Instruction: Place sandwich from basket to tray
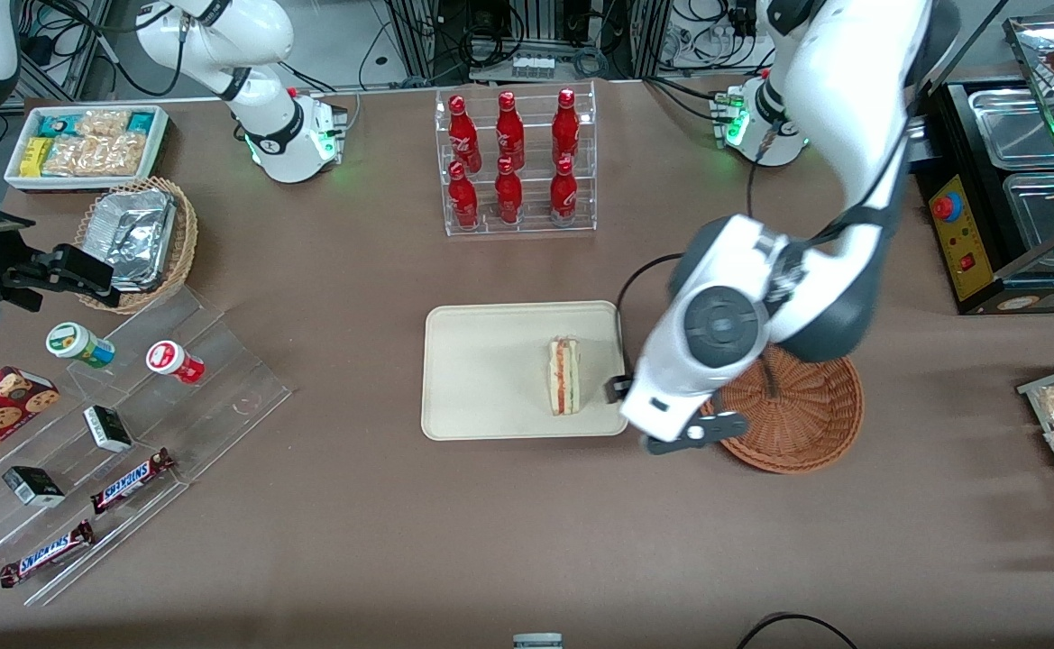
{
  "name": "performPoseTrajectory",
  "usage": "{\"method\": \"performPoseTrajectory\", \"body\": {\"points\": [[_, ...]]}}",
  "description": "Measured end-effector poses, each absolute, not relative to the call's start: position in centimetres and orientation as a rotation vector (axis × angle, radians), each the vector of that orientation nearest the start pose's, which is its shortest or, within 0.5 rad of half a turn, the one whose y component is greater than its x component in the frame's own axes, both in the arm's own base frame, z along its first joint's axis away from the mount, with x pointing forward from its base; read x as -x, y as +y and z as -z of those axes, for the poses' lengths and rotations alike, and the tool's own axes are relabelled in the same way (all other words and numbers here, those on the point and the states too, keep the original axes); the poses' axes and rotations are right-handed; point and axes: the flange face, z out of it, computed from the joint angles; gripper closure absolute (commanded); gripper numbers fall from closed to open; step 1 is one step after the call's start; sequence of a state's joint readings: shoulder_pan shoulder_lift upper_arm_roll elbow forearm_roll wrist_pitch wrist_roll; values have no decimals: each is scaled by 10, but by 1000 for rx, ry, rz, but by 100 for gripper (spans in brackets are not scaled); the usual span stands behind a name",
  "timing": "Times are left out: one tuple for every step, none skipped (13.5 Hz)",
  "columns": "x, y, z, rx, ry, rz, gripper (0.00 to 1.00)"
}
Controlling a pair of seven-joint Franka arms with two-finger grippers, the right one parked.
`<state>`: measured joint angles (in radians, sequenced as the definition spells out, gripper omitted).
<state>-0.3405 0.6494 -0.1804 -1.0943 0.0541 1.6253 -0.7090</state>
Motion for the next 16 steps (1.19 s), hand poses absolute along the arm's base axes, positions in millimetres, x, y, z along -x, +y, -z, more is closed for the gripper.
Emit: {"method": "performPoseTrajectory", "body": {"points": [[-649, -307, -453, 3101, -335, -191, 0], [-650, -292, -467, 3104, -349, -191, 0], [-652, -276, -478, 3106, -362, -192, 0], [-654, -261, -488, 3103, -381, -190, 0], [-656, -246, -495, 3095, -403, -185, 0], [-659, -234, -501, 3086, -431, -174, 0], [-660, -222, -506, 3077, -453, -165, 0], [-661, -210, -510, 3068, -459, -168, 0], [-661, -197, -516, 3064, -445, -181, 0], [-660, -182, -523, 3071, -436, -194, 0], [-659, -166, -531, 3075, -438, -200, 0], [-656, -151, -538, 3075, -446, -204, 0], [-650, -139, -546, 3077, -457, -207, 0], [-641, -131, -554, 3081, -463, -213, 0], [-629, -125, -563, 3087, -467, -222, 0], [-616, -120, -572, 3095, -470, -227, 0]]}}
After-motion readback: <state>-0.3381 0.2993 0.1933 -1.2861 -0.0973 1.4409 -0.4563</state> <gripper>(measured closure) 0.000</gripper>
